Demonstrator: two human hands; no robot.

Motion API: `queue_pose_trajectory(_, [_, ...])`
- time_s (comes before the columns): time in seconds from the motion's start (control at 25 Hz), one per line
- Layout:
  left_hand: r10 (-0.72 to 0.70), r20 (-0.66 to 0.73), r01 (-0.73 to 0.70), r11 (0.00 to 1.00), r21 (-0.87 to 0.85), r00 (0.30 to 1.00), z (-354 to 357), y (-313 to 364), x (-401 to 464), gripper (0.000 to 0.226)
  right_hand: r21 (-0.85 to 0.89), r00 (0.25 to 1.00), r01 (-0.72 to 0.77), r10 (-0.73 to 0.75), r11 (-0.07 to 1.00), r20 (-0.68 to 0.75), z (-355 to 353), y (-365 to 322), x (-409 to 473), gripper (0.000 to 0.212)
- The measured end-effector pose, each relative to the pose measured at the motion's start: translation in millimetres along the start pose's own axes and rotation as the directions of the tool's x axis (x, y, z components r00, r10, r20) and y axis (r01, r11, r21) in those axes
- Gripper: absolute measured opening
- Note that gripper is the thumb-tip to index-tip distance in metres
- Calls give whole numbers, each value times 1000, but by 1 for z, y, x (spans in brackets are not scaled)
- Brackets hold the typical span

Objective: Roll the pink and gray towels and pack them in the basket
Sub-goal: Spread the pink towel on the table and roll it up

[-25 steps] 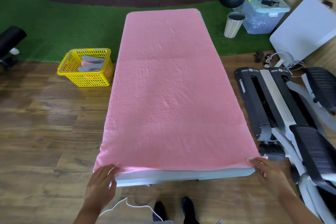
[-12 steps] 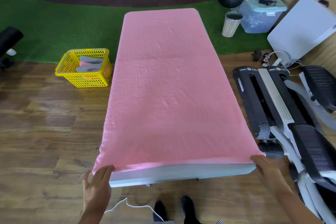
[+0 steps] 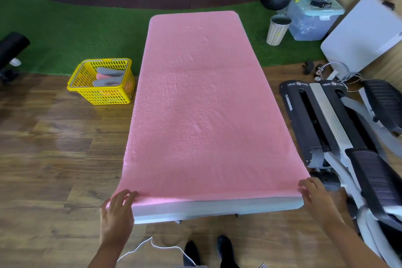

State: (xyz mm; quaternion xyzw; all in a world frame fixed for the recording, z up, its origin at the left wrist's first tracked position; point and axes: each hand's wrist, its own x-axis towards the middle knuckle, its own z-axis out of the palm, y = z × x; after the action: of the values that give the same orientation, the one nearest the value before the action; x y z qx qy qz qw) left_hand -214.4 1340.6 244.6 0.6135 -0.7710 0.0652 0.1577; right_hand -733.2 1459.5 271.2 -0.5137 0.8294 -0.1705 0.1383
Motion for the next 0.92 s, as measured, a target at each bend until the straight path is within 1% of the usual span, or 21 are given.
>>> queue_pose_trajectory(0.08, [12, -70, -13, 1000, -18, 997, -1, 2, 1, 28, -3, 1000, -4, 4, 1000, 15, -1, 0, 0, 18])
queue_pose_trajectory(0.2, [-2, -107, 3, 1000, 7, 994, -1, -1, -2, 14, -28, 1000, 6, -5, 1000, 9, -1, 3, -4, 24])
queue_pose_trajectory(0.24, [-27, -108, 30, 999, 28, 994, -1, -3, -4, 15, -30, 1000, 13, -13, 999, 7, -1, 4, -5, 26])
queue_pose_trajectory(0.32, [-88, -99, 93, 994, 52, 991, 1, -5, -8, 29, -33, 1000, -16, 16, 999, 12, 1, 7, -6, 28])
queue_pose_trajectory(0.4, [-121, -78, 125, 991, 49, 990, 1, -3, -11, 30, -34, 999, -41, 42, 999, 24, 4, 9, -5, 28])
queue_pose_trajectory(0.48, [-108, -49, 108, 994, 11, 993, 2, -4, -15, 31, -38, 1000, -27, 27, 999, 7, 7, 12, -4, 26])
queue_pose_trajectory(0.6, [-46, -44, 45, 999, -19, 998, 3, -10, -18, 38, -60, 1000, 10, -10, 998, -12, 9, 13, -4, 28])
queue_pose_trajectory(0.72, [-82, -10, 82, 997, -16, 997, -1, -13, -19, 47, -126, 1000, 18, -17, 992, 7, 15, 20, -3, 34])
queue_pose_trajectory(0.84, [-65, 28, 65, 998, -9, 997, -5, -21, -20, 52, -190, 999, 26, -21, 982, 28, 14, 18, 1, 40])
queue_pose_trajectory(0.88, [-48, 59, 48, 999, -6, 997, -8, -25, -19, 53, -206, 998, 45, -36, 977, 45, 11, 15, 2, 40])
queue_pose_trajectory(0.92, [-23, 83, 23, 1000, 2, 996, -10, -29, -17, 53, -226, 997, 67, -58, 972, 45, 10, 14, 2, 35])
